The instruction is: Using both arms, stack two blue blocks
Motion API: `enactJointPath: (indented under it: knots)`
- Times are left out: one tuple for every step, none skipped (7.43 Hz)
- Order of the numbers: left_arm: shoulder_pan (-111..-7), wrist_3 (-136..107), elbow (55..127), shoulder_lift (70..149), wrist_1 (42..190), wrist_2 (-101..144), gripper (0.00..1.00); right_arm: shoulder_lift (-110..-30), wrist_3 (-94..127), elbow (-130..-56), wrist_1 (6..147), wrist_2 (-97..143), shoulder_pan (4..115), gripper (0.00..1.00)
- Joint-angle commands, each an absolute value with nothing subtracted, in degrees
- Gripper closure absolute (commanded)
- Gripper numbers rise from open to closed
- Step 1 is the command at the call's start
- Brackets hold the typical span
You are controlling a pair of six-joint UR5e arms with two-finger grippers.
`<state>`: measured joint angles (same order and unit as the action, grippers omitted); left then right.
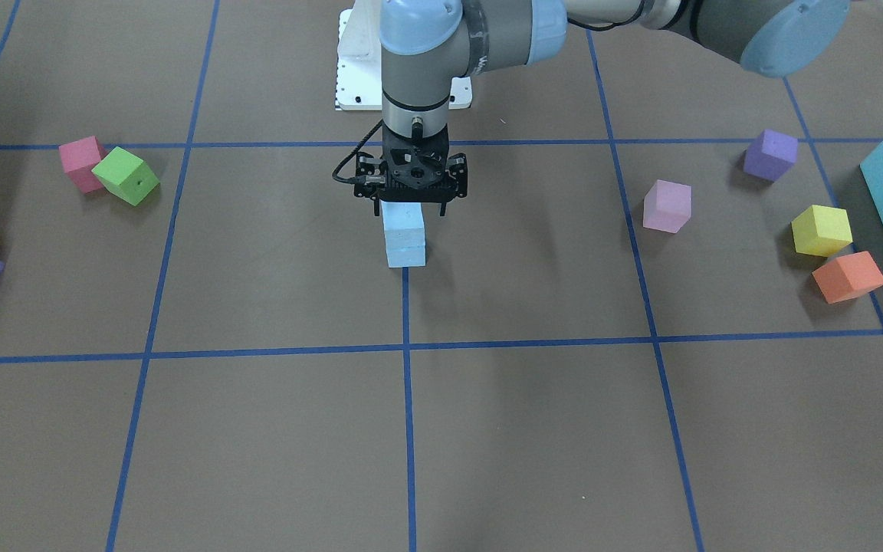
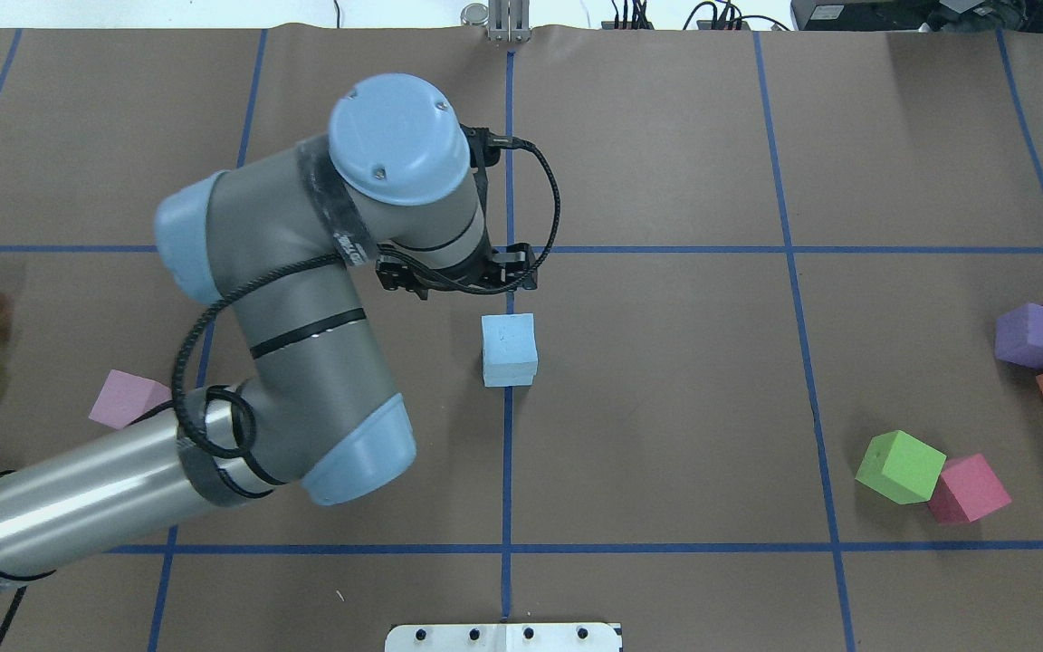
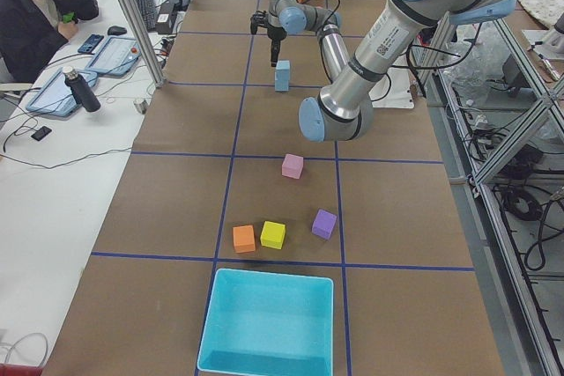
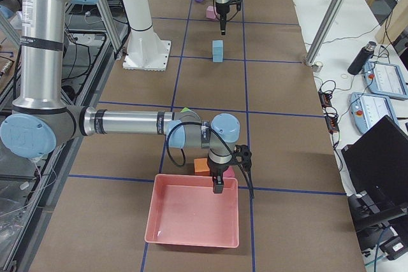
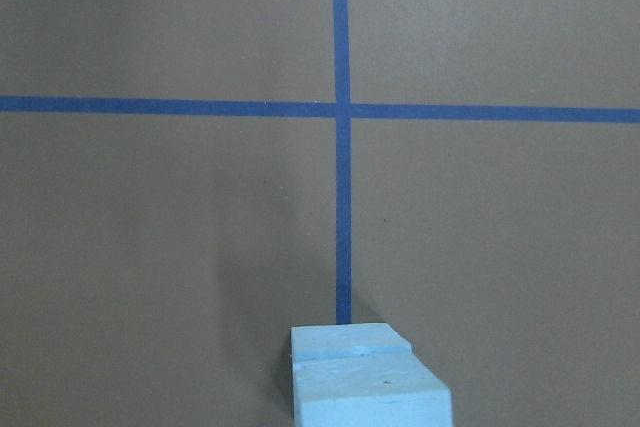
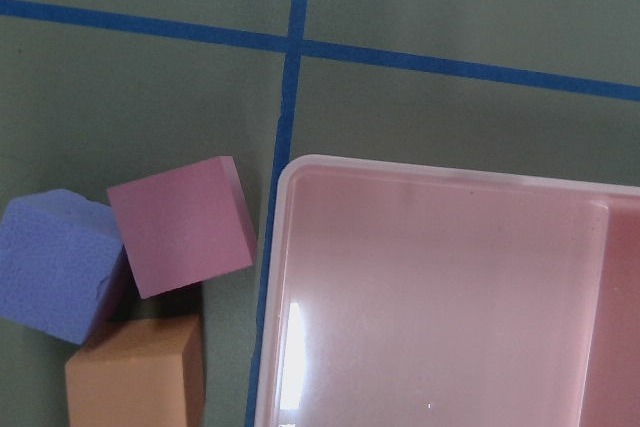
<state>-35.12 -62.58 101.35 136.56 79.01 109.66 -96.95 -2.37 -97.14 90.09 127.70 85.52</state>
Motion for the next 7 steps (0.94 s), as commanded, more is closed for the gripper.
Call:
enactJointPath:
  knots:
    - [-44.0, -47.0, 111.1, 126.2, 74.4, 115.3, 0.02, -96.9, -2.4, -97.0, 90.1, 127.7, 85.5, 0.00]
    - [-49.3, -37.7, 112.0, 121.7, 74.4, 117.7, 0.02, -97.0, -2.5, -97.0, 90.1, 127.7, 85.5, 0.00]
    - [-55.7, -26.4, 111.9, 116.3, 74.5, 120.5, 0.02, -97.0, -2.5, -97.0, 90.1, 127.7, 85.6, 0.00]
    - [-62.6, -14.9, 111.4, 111.1, 75.1, 123.1, 0.02, -97.0, -2.5, -97.0, 90.1, 127.7, 85.6, 0.00]
    - [-69.9, -3.6, 110.1, 106.6, 75.1, 126.6, 0.02, -97.0, -2.5, -97.0, 90.1, 127.7, 85.5, 0.00]
    - [-76.6, 4.9, 107.3, 102.7, 75.1, 130.7, 0.02, -97.1, -2.6, -97.0, 90.1, 127.8, 85.6, 0.00]
    - [-82.5, 12.1, 103.7, 99.7, 75.1, 132.5, 0.02, -97.1, -2.6, -97.0, 90.1, 127.8, 85.6, 0.00]
